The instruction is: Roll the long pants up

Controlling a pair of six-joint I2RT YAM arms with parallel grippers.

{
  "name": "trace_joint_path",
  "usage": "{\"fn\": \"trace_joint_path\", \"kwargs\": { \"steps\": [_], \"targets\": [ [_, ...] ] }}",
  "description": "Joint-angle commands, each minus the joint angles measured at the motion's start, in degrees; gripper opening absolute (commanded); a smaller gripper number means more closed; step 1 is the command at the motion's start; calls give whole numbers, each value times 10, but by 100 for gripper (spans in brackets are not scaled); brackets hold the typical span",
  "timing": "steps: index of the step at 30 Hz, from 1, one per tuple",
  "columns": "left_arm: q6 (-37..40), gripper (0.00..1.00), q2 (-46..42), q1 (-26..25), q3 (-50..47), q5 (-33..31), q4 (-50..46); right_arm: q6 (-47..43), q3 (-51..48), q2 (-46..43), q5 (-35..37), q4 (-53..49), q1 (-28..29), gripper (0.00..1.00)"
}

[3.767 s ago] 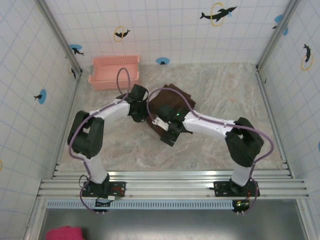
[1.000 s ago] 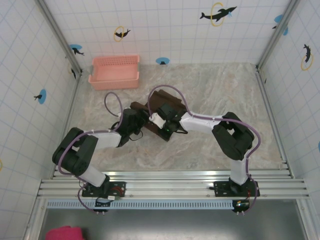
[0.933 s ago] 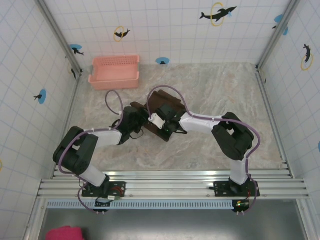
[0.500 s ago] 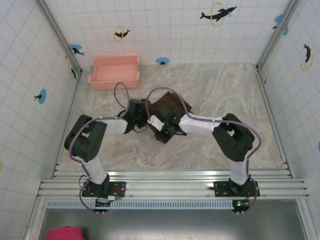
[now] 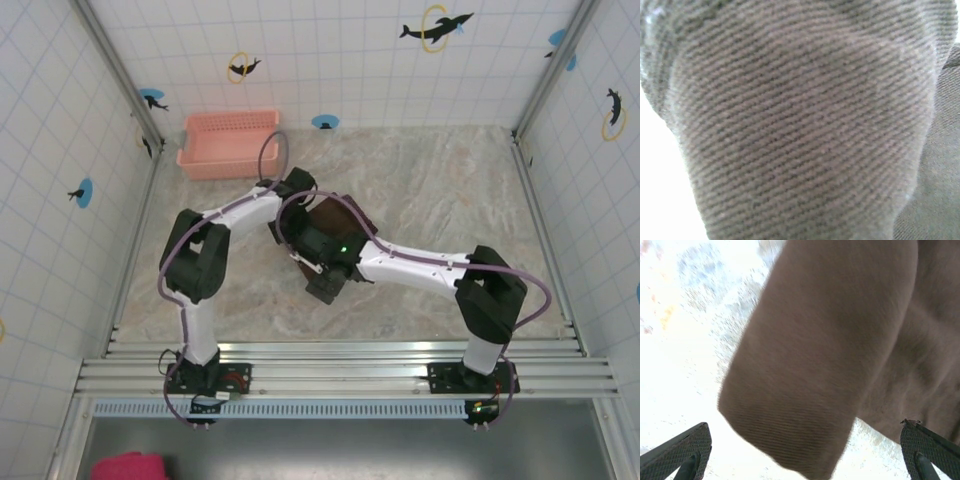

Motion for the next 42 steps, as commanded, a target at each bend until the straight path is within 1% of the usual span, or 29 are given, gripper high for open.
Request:
{"fn": "trace_joint_path", "kwargs": {
  "steps": [1,3,6,9,10,11,14,17,27,31,33,34,35,36,37,38,39,41,42],
  "targets": [
    [-5,0,72,-22,45,-34,-239,34,44,16,87,0,51,100],
    [-24,0,93,-26,71,-29,-269,44,67,41,112,-6,73,100],
    [-72,0,91,-26,56,4,-257,65,89,85,155,-8,98,100],
    [-129,0,89,-27,40,32,-248,87,106,131,205,-19,109,100],
    [-142,0,93,-28,42,34,-255,93,112,147,219,-29,108,100],
    [-152,0,97,-31,49,31,-267,104,118,165,248,-40,108,100],
    [-164,0,118,-34,80,23,-320,129,136,207,317,-85,108,100],
    [-160,0,128,-33,87,20,-336,158,136,228,371,-111,108,100],
    [-160,0,128,-33,63,18,-346,165,121,247,435,-125,106,100],
    [-159,0,128,-33,67,11,-351,154,122,262,430,-124,105,99],
    [-157,0,131,-32,71,9,-355,154,121,269,424,-124,105,96],
    [-155,0,132,-32,73,8,-355,153,118,272,423,-122,105,92],
    [-154,0,132,-32,72,9,-355,151,116,273,418,-119,105,75],
    [-151,0,130,-33,70,9,-351,146,111,274,407,-113,103,50],
    [-145,0,127,-51,66,11,-342,135,106,271,390,-101,101,34],
    [-134,0,122,-51,61,16,-328,127,99,270,372,-91,98,12],
    [-114,0,115,-52,55,23,-307,125,94,268,356,-86,95,0],
    [-64,0,88,-50,36,30,-249,109,71,252,312,-55,88,0],
    [-49,7,61,-50,12,27,-213,95,51,238,269,-32,83,0]
  ]
}}
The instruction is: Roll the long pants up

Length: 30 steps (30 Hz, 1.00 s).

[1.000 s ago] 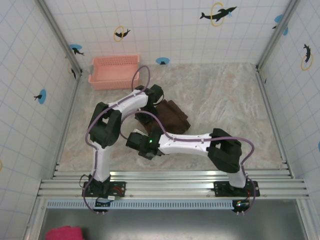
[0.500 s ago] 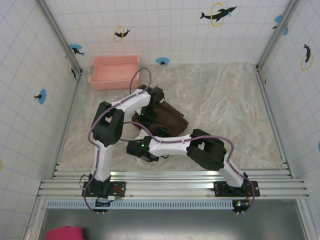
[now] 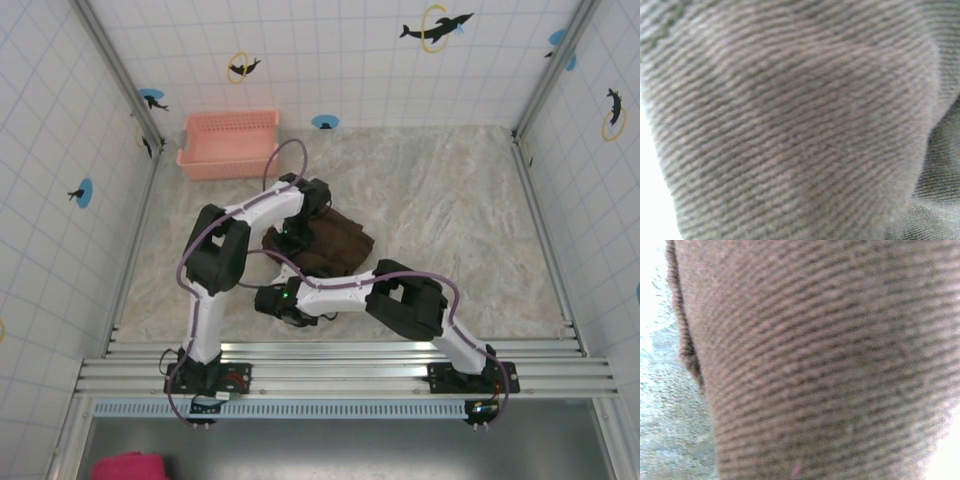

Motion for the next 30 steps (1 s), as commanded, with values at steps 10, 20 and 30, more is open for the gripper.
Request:
{"fn": "trace_joint_path", "kwargs": {
  "steps": [10,20,30],
  "targets": [
    [145,98,-351,66,-334,-18,257,-92,-182,-111,-509,137,-147,0],
    [62,98,-532,69,-528,0,487,-133,-125,-31,-600,69,-213,0],
    [-25,97,-547,69,-714,7,864,-133,-118,-1,-631,63,-226,0]
  ]
}}
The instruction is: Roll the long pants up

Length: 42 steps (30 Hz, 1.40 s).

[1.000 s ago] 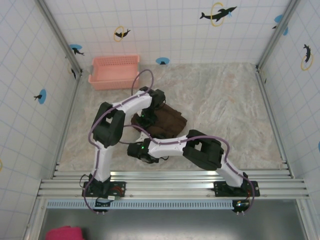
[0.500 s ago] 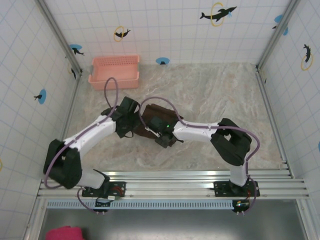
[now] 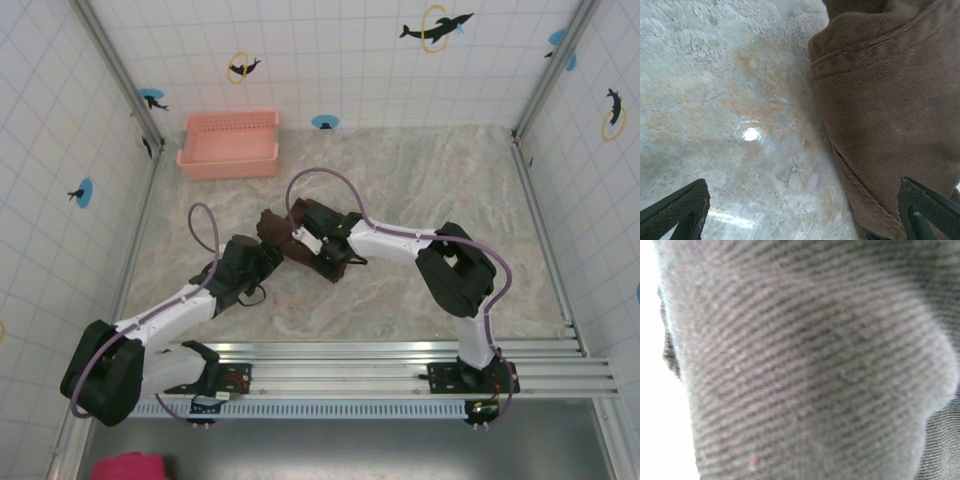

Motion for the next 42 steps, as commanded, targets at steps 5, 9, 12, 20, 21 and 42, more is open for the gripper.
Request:
{"fn": "trace_joint_path", "kwargs": {
  "steps": [5,9,12,20,21,42],
  "targets": [
    [-30,97,59,1,-32,0,277,2,-66,111,-86,-83,0,0],
    [-23,97,111,1,1,8,294,0,-72,108,-99,-82,1,0],
    [-33,97,163,1,23,19,309,0,-70,108,-106,-81,1,0],
    [-51,79,276,-1,59,38,287,3,-76,84,-171,-51,-1,0],
    [-47,59,285,-1,61,42,284,1,-73,81,-176,-51,-1,0],
    [-9,0,584,-52,653,-14,-755,50,-44,-170,205,-82,88,100]
  ]
}}
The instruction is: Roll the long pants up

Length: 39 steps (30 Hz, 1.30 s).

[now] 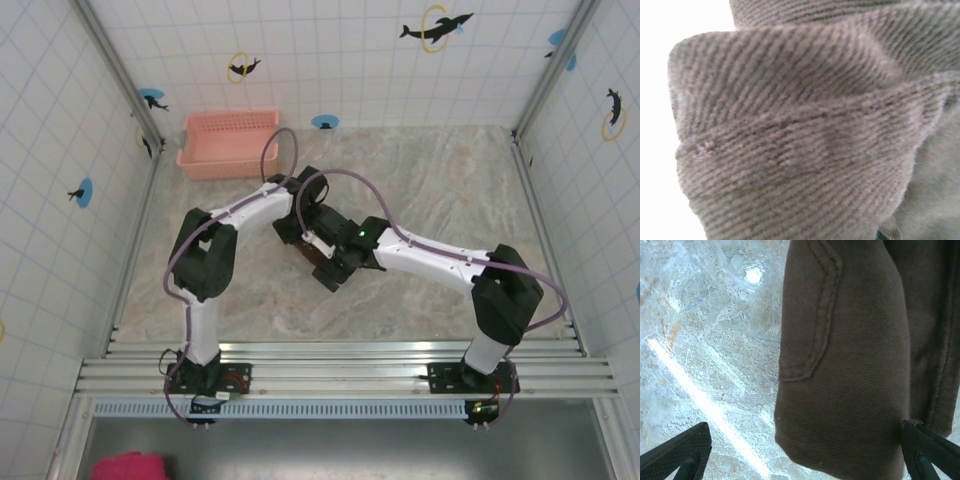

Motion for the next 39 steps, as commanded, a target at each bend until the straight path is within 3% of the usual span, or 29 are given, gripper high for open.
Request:
{"fn": "trace_joint_path", "kwargs": {
  "steps": [1,8,13,16,33,38,39],
  "targets": [
    [-41,0,76,-3,-8,29,-226,30,6,10,117,-2,47,100],
    [-46,0,149,-4,60,59,-290,58,20,96,324,-23,128,100],
    [-36,0,168,-4,109,44,-342,80,36,162,489,-61,142,100],
    [-32,0,194,-3,115,39,-355,100,36,175,550,-75,141,100],
    [-2,0,220,-7,134,58,-365,36,48,263,580,-19,152,99],
    [53,0,181,-7,90,73,-275,13,31,258,464,13,114,60],
    [62,0,135,-6,62,72,-240,13,25,249,427,17,99,52]
  ]
}}
